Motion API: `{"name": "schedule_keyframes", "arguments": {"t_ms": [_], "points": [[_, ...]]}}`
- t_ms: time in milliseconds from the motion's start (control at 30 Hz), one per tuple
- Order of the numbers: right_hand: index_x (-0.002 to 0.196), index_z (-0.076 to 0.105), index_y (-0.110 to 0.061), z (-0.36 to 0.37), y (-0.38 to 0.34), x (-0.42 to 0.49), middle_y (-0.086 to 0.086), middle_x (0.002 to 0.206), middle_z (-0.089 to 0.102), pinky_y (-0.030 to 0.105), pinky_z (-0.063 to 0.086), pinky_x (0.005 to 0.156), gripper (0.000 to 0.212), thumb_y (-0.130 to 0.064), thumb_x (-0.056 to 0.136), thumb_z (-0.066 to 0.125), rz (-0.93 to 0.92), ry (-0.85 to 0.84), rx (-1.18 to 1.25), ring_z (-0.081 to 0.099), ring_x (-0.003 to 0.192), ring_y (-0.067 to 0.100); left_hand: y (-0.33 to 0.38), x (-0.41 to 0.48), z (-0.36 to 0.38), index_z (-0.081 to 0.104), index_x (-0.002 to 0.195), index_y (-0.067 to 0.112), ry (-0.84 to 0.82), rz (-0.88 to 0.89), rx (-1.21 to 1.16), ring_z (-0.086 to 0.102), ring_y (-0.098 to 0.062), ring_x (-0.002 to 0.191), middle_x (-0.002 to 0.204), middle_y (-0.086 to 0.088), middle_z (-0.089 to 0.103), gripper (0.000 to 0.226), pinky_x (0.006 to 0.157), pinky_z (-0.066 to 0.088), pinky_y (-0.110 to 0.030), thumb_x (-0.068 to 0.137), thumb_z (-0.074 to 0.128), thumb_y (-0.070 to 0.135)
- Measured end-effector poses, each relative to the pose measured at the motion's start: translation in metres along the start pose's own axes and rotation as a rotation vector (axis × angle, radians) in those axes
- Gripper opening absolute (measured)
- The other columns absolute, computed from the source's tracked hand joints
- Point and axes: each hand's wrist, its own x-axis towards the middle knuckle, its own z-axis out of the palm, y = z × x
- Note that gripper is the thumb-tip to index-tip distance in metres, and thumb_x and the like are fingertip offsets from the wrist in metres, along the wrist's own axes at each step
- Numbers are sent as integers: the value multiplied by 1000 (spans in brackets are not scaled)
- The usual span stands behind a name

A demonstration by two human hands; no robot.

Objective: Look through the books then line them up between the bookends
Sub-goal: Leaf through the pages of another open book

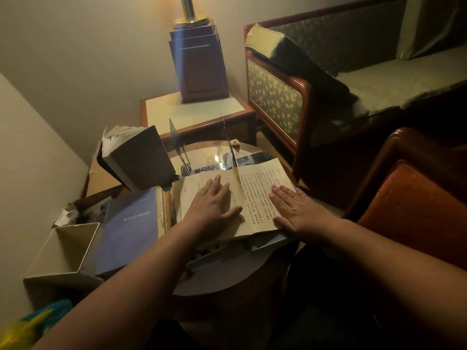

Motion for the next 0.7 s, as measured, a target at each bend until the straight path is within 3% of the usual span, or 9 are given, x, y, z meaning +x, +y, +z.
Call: {"name": "schedule_keyframes", "arguments": {"t_ms": [100, 200, 367, 433, 500, 567, 633, 700], "points": [[156, -17, -23, -2, -2, -2, -5, 156, -29, 34, -19, 114, 93, -73, 78, -13, 1, -1, 16, -28, 140, 9, -4, -11, -1, 10, 156, 27, 44, -40, -41, -11, -24, 150, 163, -2, -16, 81, 120, 0, -42, 92, 41, 65], [156, -16, -23, -1, -2, 0, -6, 155, -30, 35, -19, 114, 80, -68, 91, -2, 9, 0, 5, -28, 139, 9, -8, -23, 0, 13, 155, 28, 116, -86, -98, -7, -26, 151, 164, -4, -10, 79, 120, 5, -46, 92, 47, 61], [156, -16, -24, 0, -2, -1, -5, 159, -28, 34, -20, 113, 75, -65, 98, 6, 8, -10, 12, -29, 140, 8, -15, -35, 3, 33, 149, 22, 275, -39, -312, 24, -24, 147, 159, -5, 27, 64, 117, 29, -47, 93, 55, 45], [156, -17, -24, 0, -2, 0, -3, 162, -26, 35, -19, 114, 75, -65, 97, 6, 5, -8, 16, -28, 140, 9, -16, -39, 0, 43, 142, 18, 380, -3, -439, 43, -21, 135, 149, -7, 45, 51, 107, 42, -38, 96, 56, 35], [157, -16, -24, 0, -1, 0, -2, 164, -24, 36, -18, 116, 78, -67, 95, 3, 9, -19, 28, -28, 141, 9, -15, -42, -6, 52, 135, 16, 462, 14, -575, 59, -15, 115, 131, -5, 60, 39, 88, 53, -23, 97, 56, 24], [157, -14, -25, -3, -1, 0, -3, 164, -22, 38, -15, 119, 85, -72, 87, -1, 14, -29, 52, -24, 146, 12, -16, -41, -12, 57, 126, 20, 485, 22, -704, 65, -11, 105, 119, 2, 65, 31, 78, 57, -20, 95, 58, 13], [159, -10, -26, -8, -2, -2, -3, 166, -18, 40, -11, 121, 85, -72, 91, 9, 15, -39, 99, -18, 151, 14, -17, -38, -15, 59, 119, 25, 485, 39, -757, 66, -9, 102, 114, 8, 66, 33, 80, 59, -27, 91, 63, 8], [160, -2, -27, -16, -2, -2, -4, 168, -9, 41, -7, 123, 78, -63, 99, 31, 19, -30, 174, -10, 153, 15, -16, -34, -17, 62, 117, 24, 475, 84, -742, 66, -6, 98, 112, 10, 67, 32, 79, 60, -30, 87, 70, 17]]}}
